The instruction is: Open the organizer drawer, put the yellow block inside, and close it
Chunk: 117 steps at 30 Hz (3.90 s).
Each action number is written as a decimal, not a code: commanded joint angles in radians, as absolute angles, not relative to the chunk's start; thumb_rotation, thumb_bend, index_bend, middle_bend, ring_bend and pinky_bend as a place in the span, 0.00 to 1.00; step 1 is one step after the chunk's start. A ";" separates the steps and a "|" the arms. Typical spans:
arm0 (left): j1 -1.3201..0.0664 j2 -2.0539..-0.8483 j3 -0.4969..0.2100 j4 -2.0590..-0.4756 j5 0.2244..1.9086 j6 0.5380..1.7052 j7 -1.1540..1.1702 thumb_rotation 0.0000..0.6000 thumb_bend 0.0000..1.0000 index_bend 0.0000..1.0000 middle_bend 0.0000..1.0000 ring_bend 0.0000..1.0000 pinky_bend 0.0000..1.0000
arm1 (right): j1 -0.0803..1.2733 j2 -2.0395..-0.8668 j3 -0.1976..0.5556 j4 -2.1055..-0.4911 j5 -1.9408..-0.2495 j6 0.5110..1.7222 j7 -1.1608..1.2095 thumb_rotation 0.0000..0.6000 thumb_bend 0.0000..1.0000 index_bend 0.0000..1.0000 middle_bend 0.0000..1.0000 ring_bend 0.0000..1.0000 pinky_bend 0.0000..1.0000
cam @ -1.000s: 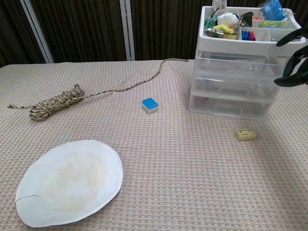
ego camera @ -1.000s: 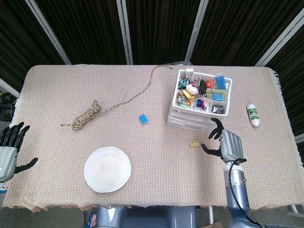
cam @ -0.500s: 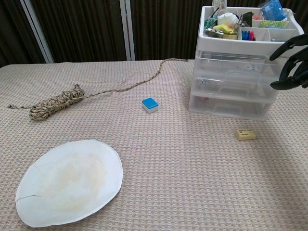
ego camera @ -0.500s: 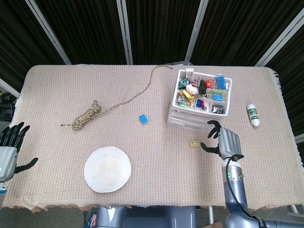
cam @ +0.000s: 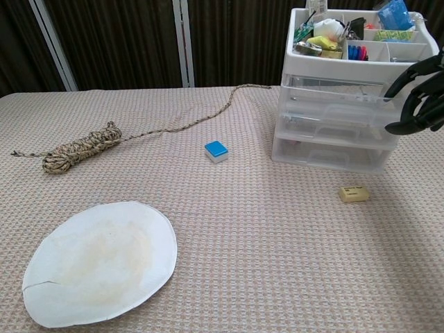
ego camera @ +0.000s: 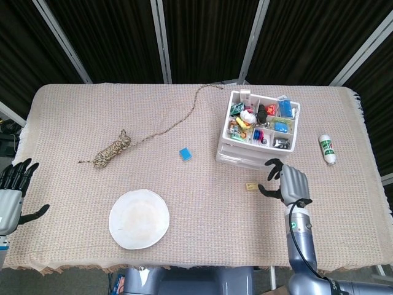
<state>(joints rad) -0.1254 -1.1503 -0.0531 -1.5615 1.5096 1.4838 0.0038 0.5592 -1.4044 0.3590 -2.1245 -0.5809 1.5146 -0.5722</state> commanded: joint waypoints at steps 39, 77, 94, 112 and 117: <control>-0.126 -1.145 -0.053 -1.570 1.504 1.478 0.002 1.00 0.21 0.02 0.00 0.00 0.00 | 0.476 -1.377 0.258 -2.221 -0.780 1.564 -0.499 1.00 0.16 0.17 0.48 0.44 0.42; -0.127 -1.142 -0.053 -1.574 1.502 1.474 -0.010 1.00 0.21 0.02 0.00 0.00 0.00 | 0.387 -1.475 0.062 -2.136 -1.062 1.441 -0.530 1.00 0.15 0.23 0.48 0.45 0.42; -0.128 -1.141 -0.054 -1.578 1.496 1.470 -0.009 1.00 0.21 0.02 0.00 0.00 0.00 | 0.442 -1.533 0.169 -1.979 -0.867 1.353 -0.529 1.00 0.15 0.26 0.48 0.45 0.42; -0.129 -1.141 -0.055 -1.582 1.490 1.465 -0.006 1.00 0.21 0.02 0.00 0.00 0.00 | 0.464 -1.597 0.180 -1.845 -0.799 1.325 -0.542 1.00 0.15 0.29 0.78 0.73 0.48; -0.129 -1.140 -0.056 -1.584 1.489 1.464 -0.008 1.00 0.21 0.02 0.00 0.00 0.00 | 0.473 -1.608 0.178 -1.828 -0.785 1.323 -0.566 1.00 0.15 0.15 0.79 0.74 0.48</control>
<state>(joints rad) -0.1287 -1.1398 -0.0555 -1.5839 1.4890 1.4643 -0.0080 0.4700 -1.6073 0.1797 -1.8306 -0.7906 1.3251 -0.5586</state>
